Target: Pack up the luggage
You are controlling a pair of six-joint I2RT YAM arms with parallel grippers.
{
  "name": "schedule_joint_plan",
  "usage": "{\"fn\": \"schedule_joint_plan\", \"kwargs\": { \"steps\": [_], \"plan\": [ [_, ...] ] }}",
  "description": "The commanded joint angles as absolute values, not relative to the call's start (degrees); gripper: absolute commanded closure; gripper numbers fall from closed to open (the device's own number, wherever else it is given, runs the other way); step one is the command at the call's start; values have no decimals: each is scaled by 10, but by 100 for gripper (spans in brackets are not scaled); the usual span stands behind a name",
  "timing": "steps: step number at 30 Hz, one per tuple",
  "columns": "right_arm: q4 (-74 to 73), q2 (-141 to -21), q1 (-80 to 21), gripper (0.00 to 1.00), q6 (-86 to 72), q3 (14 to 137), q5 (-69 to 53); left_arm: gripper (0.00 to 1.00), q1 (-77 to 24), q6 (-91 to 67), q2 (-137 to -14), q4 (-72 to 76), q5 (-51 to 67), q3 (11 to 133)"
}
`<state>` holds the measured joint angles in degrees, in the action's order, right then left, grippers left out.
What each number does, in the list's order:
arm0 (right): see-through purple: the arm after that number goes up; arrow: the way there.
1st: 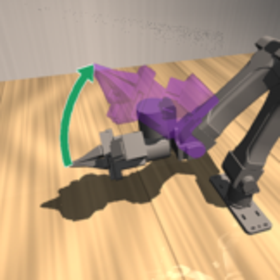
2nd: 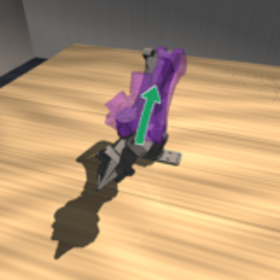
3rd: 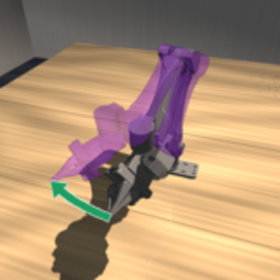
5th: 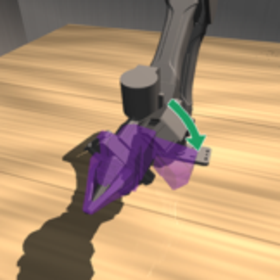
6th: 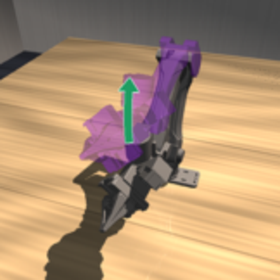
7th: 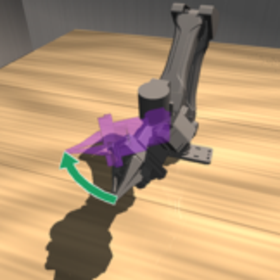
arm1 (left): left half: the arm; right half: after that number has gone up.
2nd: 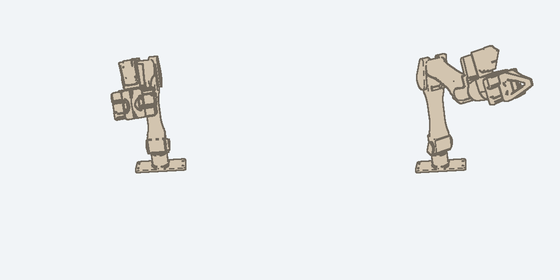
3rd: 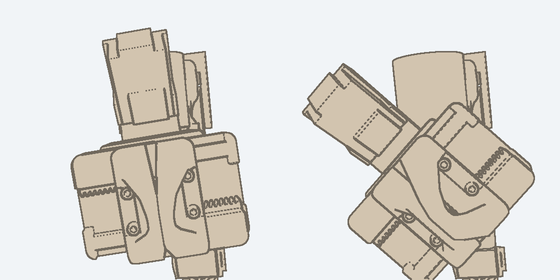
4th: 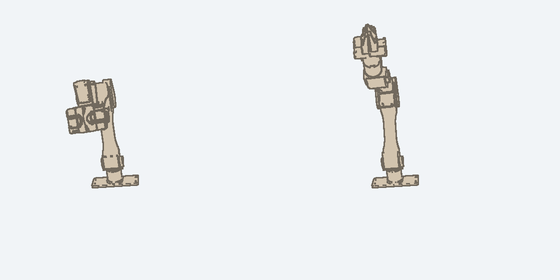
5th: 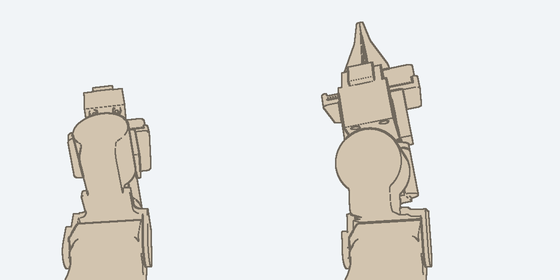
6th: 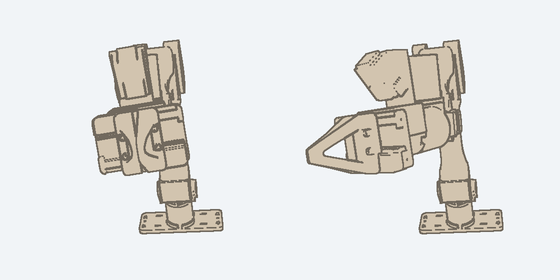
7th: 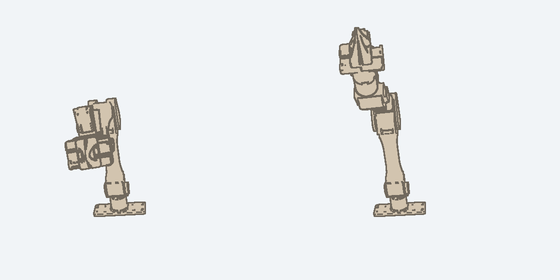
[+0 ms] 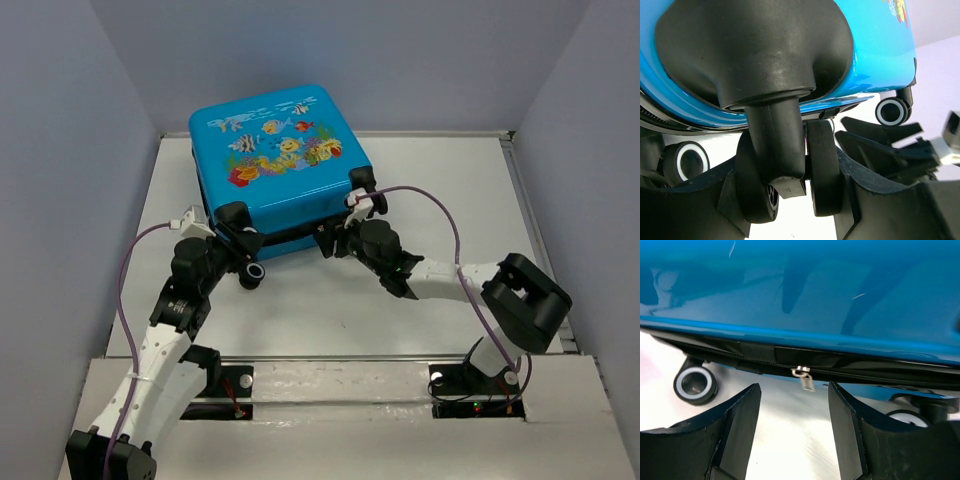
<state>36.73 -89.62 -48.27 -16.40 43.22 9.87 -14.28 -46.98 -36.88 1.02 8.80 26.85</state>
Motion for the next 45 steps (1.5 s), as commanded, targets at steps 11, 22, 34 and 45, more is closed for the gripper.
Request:
{"fn": "schedule_joint_plan", "kwargs": {
  "steps": [11,22,34,45],
  "plan": [
    [336,-984,-472,55,-171,532,85,94,-162,-429,-368,192,206,274],
    [428,-969,-472,93,-162,482,88,94,-168,-437,-394,211,221,281],
    [540,-1026,-679,93,-216,529,-2,94,-342,-491,-556,272,228,530],
    [781,-1014,-684,64,-331,397,30,94,-380,-540,-458,291,156,412]
  ]
}}
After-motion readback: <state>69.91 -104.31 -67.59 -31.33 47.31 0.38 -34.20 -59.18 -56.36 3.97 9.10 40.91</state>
